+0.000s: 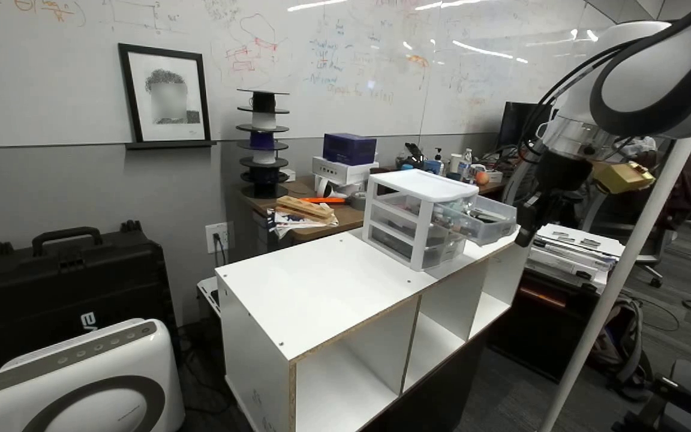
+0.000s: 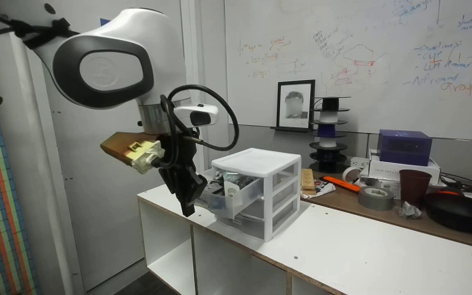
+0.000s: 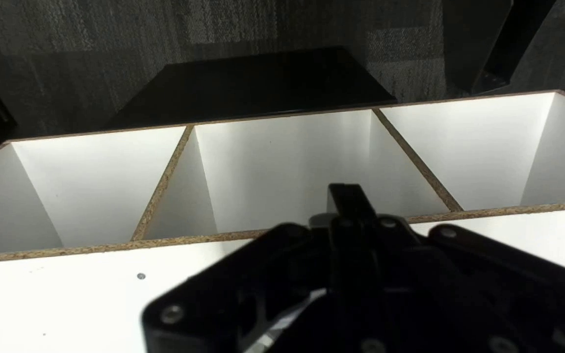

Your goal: Put the object to the right inside the drawer

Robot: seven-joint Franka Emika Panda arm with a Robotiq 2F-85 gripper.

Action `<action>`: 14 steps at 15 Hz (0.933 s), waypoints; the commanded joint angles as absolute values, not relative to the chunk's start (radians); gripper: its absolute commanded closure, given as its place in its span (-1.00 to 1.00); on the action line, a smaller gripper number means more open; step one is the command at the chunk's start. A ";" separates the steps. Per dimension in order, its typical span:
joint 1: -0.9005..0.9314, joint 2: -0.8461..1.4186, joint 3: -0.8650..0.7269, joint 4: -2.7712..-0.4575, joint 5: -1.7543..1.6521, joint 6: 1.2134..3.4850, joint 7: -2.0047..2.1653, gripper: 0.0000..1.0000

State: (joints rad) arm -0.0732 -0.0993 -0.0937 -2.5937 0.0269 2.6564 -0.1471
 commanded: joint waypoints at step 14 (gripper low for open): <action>-0.075 0.108 -0.091 -2.338 -0.015 2.794 0.051 0.99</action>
